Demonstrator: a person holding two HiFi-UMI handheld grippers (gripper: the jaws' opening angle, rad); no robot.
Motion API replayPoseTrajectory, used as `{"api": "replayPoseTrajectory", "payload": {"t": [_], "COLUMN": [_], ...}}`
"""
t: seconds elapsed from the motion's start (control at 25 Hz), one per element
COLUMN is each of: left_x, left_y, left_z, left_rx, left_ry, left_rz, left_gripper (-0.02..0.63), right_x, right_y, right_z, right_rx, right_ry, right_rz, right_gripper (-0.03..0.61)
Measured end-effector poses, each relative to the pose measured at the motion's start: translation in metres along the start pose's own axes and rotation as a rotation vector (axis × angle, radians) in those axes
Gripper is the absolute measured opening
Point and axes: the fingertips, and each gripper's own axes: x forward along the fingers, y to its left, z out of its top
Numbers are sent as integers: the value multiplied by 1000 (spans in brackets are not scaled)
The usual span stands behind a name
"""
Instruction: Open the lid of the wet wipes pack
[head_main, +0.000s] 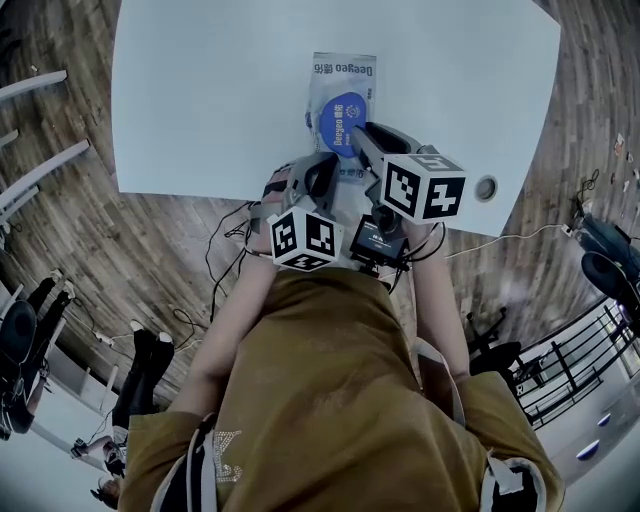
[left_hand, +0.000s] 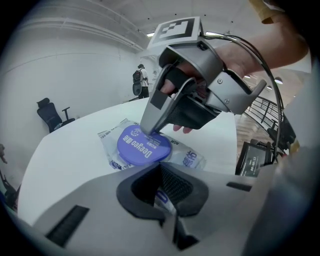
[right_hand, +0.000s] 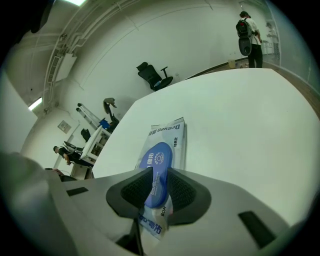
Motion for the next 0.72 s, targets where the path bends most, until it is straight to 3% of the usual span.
{"api": "replayPoseTrajectory", "payload": {"t": [0.32,0.72], "left_x": [7,11], "left_y": [3,-2], "left_z": [6,9], "left_rx": [-76,-110], "left_ry": [15,39], "left_rz": [-34,-65], "left_gripper": [2,2], "right_x": [6,-5], "right_y": [-10,-2], "right_z": [6,15], "right_rx": [49,68], "right_ry": [86,127], "right_rz": [53,132], "right_gripper": [89,89]}}
